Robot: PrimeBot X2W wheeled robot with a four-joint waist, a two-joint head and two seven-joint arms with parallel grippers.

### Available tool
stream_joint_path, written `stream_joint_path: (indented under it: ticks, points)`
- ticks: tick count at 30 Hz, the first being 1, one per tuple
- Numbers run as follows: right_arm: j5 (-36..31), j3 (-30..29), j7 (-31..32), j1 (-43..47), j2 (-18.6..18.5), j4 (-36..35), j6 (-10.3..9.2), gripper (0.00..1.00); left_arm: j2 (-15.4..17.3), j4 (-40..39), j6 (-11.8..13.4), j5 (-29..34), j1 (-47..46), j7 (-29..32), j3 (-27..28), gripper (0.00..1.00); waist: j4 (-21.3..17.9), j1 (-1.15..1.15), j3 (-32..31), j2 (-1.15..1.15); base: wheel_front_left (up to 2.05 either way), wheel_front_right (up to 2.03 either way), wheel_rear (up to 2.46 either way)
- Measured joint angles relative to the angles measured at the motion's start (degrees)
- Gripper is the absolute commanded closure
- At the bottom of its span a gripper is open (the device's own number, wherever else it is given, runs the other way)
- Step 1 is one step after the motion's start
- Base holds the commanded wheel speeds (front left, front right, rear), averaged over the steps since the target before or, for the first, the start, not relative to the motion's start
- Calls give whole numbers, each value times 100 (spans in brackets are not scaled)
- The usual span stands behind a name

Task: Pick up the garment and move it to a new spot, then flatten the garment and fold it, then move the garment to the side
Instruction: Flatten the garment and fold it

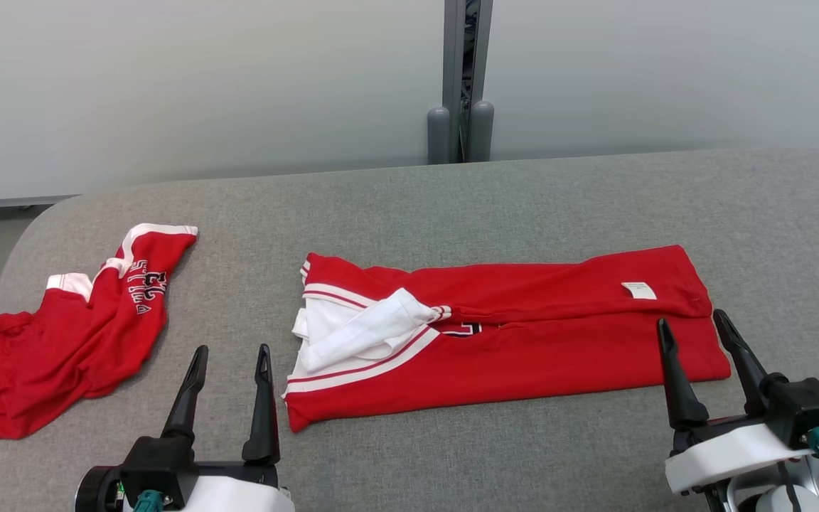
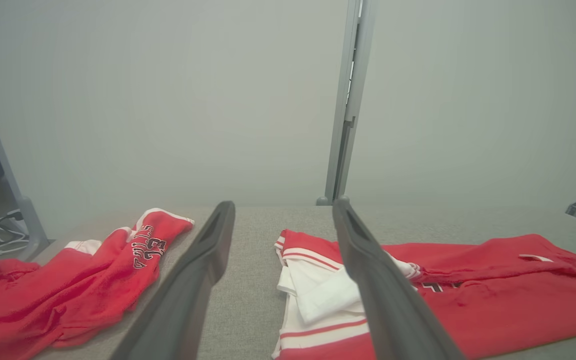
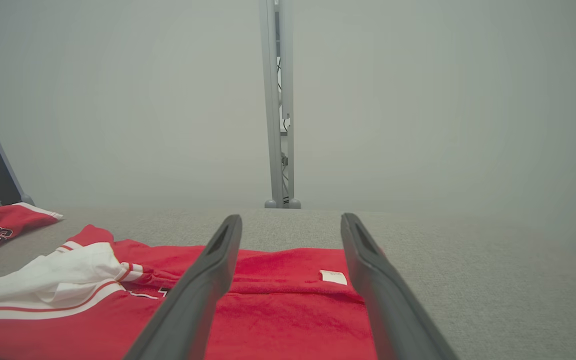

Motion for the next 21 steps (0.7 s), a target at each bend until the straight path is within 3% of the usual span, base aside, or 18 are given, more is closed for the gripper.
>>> stream_joint_path:
  ticks: [11,21]
  points:
    - [-58,113,0,246,12,-166,0,0,-485,300,-558,512,277,0,654,0,-32,0,-97,0,0,0,0]
    - [-47,132,0,274,12,-158,0,0,-703,480,-948,965,336,0,991,0,1,0,-93,0,0,0,0]
